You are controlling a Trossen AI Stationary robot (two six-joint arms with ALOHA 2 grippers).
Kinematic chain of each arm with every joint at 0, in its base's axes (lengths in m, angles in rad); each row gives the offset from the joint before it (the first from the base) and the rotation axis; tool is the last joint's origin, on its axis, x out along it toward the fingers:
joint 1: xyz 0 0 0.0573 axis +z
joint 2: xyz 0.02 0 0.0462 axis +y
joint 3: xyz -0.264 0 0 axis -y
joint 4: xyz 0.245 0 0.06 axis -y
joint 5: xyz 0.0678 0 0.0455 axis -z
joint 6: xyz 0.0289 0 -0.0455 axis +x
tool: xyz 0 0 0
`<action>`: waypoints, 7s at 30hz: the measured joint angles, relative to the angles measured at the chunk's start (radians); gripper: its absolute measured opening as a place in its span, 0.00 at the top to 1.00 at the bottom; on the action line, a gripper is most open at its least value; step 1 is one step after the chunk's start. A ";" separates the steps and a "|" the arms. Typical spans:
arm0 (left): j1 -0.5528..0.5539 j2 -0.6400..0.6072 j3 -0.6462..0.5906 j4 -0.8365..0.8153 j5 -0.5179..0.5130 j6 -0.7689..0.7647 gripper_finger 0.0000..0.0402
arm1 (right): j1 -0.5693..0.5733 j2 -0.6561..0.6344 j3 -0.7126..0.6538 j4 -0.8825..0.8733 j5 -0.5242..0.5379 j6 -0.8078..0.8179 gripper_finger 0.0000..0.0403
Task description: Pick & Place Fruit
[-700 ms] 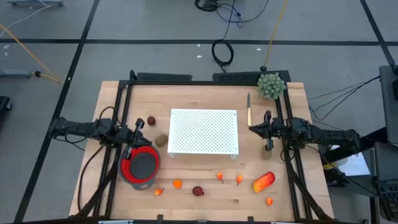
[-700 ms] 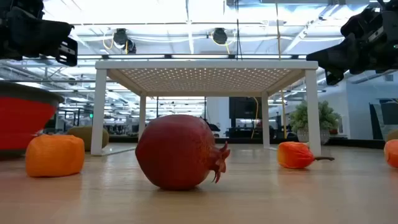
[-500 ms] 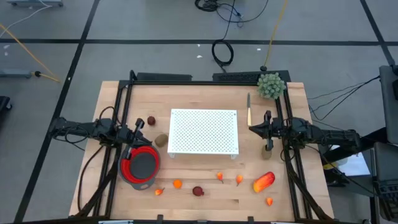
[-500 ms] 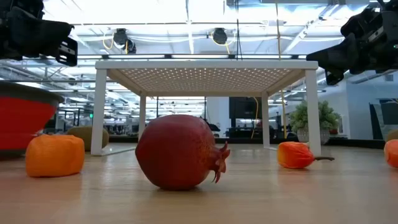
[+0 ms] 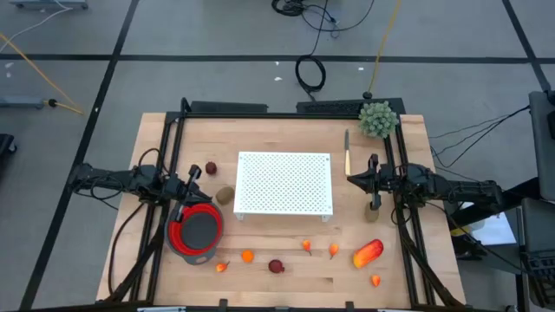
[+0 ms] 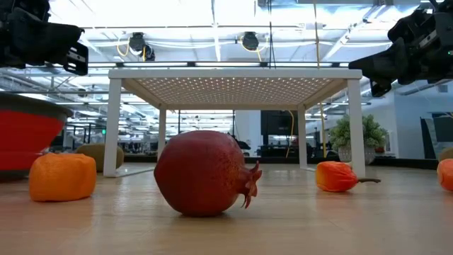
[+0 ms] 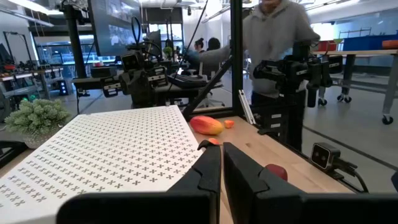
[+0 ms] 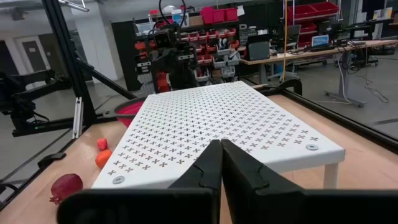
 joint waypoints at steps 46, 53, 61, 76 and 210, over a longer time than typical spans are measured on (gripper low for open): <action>0.000 0.000 0.000 0.000 0.000 0.000 0.95 | 0.000 0.000 0.000 0.022 0.098 -0.003 1.00; 0.000 0.000 0.000 0.000 0.000 0.000 0.95 | 0.000 0.000 0.000 0.024 0.105 -0.006 1.00; 0.000 0.000 0.000 0.008 -0.060 0.034 0.95 | 0.000 0.000 0.000 0.024 0.105 -0.007 1.00; 0.000 0.000 0.000 0.029 -0.063 -0.026 0.95 | 0.000 0.000 0.000 0.077 0.106 -0.002 1.00; -0.903 1.086 0.838 -1.415 -0.093 -2.546 0.38 | 0.000 0.000 0.000 0.286 -0.156 0.026 1.00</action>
